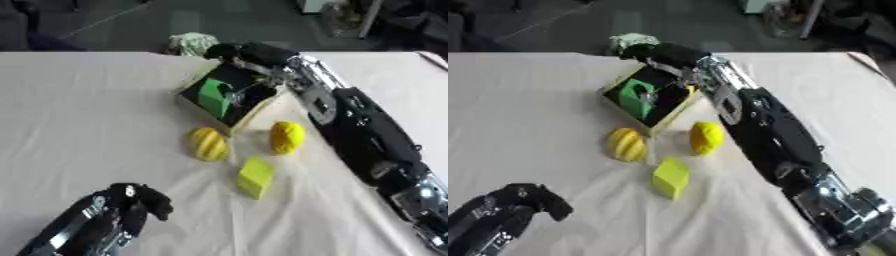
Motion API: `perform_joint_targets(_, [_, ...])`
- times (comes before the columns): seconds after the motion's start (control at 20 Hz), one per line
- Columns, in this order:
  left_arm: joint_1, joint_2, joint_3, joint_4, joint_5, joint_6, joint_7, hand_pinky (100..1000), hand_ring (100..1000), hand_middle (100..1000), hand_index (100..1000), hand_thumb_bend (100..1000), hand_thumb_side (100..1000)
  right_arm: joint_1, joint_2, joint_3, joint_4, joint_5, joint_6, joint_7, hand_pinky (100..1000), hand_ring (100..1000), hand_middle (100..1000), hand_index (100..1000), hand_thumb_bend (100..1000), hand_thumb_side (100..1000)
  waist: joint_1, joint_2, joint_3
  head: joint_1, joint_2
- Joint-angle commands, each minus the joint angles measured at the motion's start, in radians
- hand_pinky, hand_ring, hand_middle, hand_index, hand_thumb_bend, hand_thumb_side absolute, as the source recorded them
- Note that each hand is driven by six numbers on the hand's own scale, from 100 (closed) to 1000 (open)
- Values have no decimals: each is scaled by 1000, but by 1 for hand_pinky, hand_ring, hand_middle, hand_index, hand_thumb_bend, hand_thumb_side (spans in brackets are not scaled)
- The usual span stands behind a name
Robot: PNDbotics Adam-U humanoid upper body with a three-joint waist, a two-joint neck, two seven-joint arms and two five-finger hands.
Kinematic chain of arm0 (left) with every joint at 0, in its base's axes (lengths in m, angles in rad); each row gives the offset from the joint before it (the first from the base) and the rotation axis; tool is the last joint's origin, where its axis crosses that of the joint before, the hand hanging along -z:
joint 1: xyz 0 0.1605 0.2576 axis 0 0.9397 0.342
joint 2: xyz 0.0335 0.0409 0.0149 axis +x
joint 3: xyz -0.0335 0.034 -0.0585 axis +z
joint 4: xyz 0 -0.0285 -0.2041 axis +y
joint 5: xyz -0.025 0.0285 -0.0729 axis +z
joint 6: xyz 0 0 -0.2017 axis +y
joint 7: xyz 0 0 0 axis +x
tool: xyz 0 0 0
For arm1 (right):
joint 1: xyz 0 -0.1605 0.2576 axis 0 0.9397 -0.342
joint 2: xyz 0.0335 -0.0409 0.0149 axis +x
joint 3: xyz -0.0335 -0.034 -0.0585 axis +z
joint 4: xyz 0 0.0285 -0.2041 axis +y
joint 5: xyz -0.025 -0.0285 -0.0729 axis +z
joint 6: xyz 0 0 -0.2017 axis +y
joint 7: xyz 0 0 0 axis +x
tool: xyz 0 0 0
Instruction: Pick up objects on the table and place them in the box.
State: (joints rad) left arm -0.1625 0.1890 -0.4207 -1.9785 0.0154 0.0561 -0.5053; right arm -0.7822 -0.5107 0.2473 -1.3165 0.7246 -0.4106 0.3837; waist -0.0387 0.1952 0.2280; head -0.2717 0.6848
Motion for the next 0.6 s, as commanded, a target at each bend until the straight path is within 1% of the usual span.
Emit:
perform_joint_targets(0.05, [0, 18, 12, -21, -6, 0, 10, 718, 701, 539, 735, 100, 711, 37, -102, -9, -165, -131, -25, 62, 834, 870, 958, 1000, 100, 295, -2, -19, -4, 8, -10])
perform_joint_targets(0.15, [1, 22, 14, -21, -9, 0, 13, 718, 701, 539, 735, 100, 711, 94, -153, -19, -252, -215, -50, 113, 834, 871, 954, 1000, 100, 260, -8, -21, -7, 12, -11])
perform_joint_targets(0.2, [2, 24, 15, -21, -10, 0, 14, 718, 701, 539, 735, 100, 710, 121, -175, -27, -286, -241, -59, 140, 841, 877, 957, 1000, 100, 248, -11, -21, -9, 14, -12])
perform_joint_targets(0.3, [2, 26, 16, -21, -12, 0, 16, 718, 701, 539, 735, 100, 709, 178, -214, -44, -342, -266, -75, 194, 845, 881, 958, 1000, 100, 229, -15, -22, -11, 17, -15])
perform_joint_targets(0.4, [4, 29, 18, -21, -14, 0, 17, 718, 701, 539, 736, 100, 710, 228, -238, -63, -376, -262, -83, 240, 853, 889, 962, 1000, 100, 159, -16, -22, -12, 23, -15])
perform_joint_targets(0.5, [8, 32, 20, -21, -18, -1, 19, 718, 701, 538, 736, 100, 710, 265, -250, -80, -386, -236, -77, 272, 864, 899, 967, 1000, 100, 188, -16, -24, -16, 26, -13])
perform_joint_targets(0.6, [10, 34, 20, -21, -20, -2, 20, 718, 701, 538, 736, 100, 710, 291, -258, -91, -382, -182, -79, 293, 871, 907, 971, 1000, 100, 214, -17, -26, -20, 28, -10])
